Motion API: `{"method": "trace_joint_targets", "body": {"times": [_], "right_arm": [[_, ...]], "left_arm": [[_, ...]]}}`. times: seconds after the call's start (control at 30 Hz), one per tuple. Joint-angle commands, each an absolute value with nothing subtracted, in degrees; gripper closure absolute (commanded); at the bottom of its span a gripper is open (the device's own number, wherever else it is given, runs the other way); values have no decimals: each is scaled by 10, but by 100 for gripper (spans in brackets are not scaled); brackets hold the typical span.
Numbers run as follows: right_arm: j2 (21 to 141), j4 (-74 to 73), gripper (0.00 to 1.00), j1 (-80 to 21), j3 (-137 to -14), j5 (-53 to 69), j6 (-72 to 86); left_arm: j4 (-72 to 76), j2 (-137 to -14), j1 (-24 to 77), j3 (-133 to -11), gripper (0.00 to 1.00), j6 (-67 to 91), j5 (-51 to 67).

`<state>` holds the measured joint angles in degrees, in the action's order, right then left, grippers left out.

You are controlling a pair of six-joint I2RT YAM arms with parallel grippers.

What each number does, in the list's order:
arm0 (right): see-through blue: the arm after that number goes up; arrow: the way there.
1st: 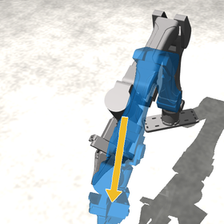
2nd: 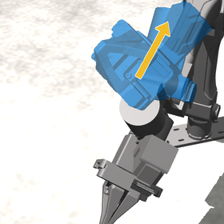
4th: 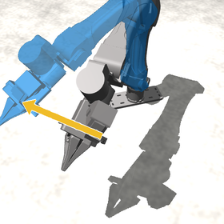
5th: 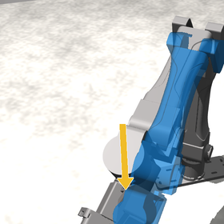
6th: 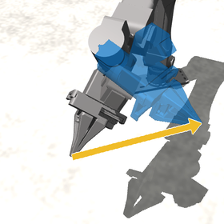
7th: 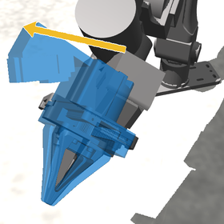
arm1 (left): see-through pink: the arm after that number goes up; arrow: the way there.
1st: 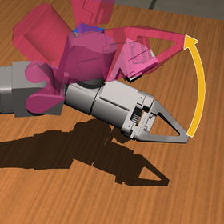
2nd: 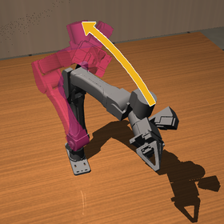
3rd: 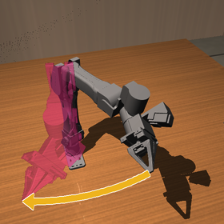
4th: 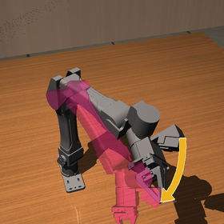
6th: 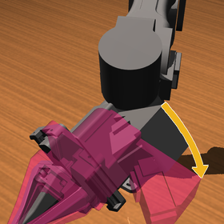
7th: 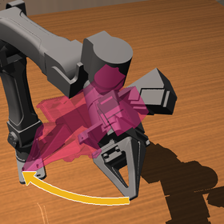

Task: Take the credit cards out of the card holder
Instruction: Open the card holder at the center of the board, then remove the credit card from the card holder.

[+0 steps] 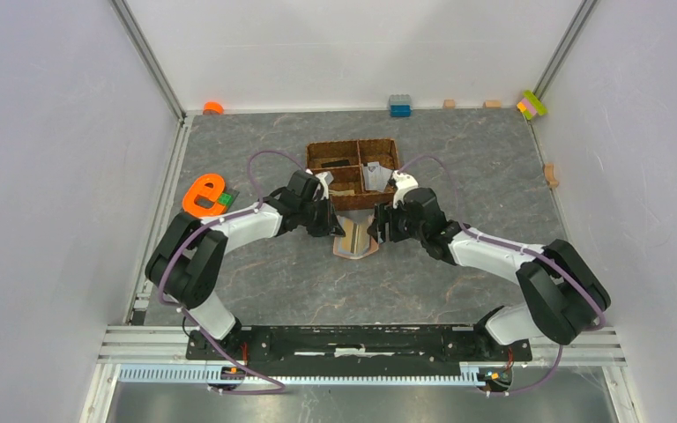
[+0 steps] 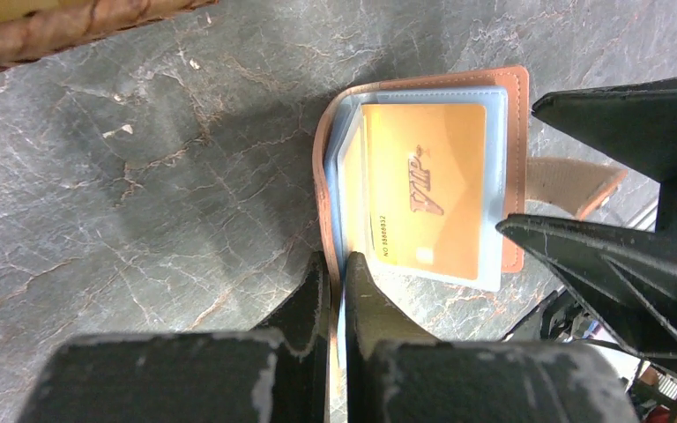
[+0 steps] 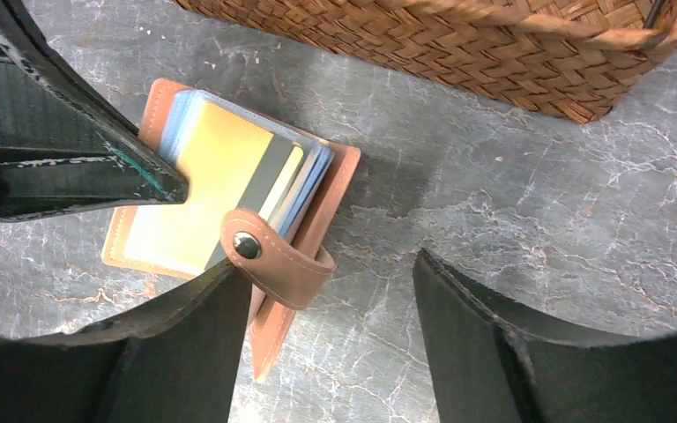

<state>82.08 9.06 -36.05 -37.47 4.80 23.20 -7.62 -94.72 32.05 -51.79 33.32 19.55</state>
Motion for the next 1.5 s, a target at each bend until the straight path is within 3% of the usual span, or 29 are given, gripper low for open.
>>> {"method": "trace_joint_targets", "body": {"times": [0.0,0.37,0.6,0.83,0.87,0.93,1.1,1.2,1.47], "right_arm": [[823,118,31,-346,-365,75,248],[843,202,58,-319,-331,192,290],[907,250,59,-317,-342,288,319],[916,223,61,-317,-354,276,306],[916,220,64,-317,-356,274,304],[921,219,82,-317,-358,280,304],[901,239,93,-317,-347,286,311],[879,246,100,-312,-339,291,310],[828,313,100,-302,-303,325,333]], "left_arm": [[-80,-925,316,-516,98,333,177],[-44,-895,310,-491,98,348,192],[-27,-901,305,-487,98,355,216],[-30,-903,303,-487,98,358,210],[-37,-904,303,-488,98,358,203],[-48,-907,302,-492,98,358,188],[-73,-899,300,-497,97,354,155],[-81,-875,300,-491,89,351,121],[-129,-794,300,-480,46,345,3]]}}
